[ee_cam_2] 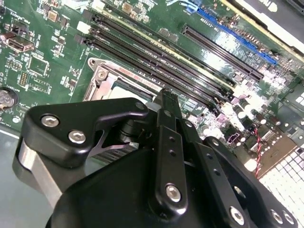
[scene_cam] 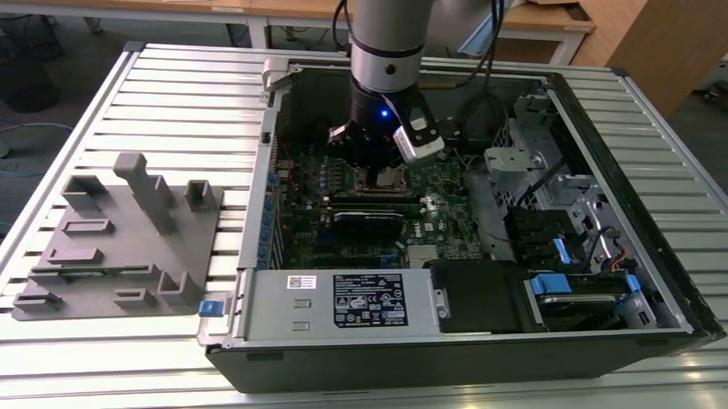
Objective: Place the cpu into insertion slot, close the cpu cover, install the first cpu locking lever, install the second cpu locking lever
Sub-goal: 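Install the second cpu locking lever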
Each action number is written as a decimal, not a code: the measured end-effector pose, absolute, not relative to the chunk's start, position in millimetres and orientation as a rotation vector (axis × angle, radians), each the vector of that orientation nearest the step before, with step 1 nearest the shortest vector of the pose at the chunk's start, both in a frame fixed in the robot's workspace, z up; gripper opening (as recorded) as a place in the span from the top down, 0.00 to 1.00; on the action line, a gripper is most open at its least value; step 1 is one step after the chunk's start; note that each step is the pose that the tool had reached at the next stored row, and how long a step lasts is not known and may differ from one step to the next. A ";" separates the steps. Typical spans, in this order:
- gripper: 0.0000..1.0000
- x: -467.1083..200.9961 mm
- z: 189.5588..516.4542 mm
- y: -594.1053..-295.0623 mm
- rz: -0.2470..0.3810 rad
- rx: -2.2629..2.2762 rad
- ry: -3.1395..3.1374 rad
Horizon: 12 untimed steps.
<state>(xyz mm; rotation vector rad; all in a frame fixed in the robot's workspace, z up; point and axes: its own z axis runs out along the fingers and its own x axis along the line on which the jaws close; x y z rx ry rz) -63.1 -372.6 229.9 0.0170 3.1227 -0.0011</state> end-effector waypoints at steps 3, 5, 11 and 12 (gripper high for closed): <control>0.89 -63.2 229.6 -372.6 -0.002 0.017 3.123; 0.89 -63.5 228.8 -372.5 -0.002 0.017 3.122; 0.89 -69.2 223.7 -372.6 -0.027 0.017 3.122; 0.89 -69.7 223.4 -372.6 -0.029 0.017 3.123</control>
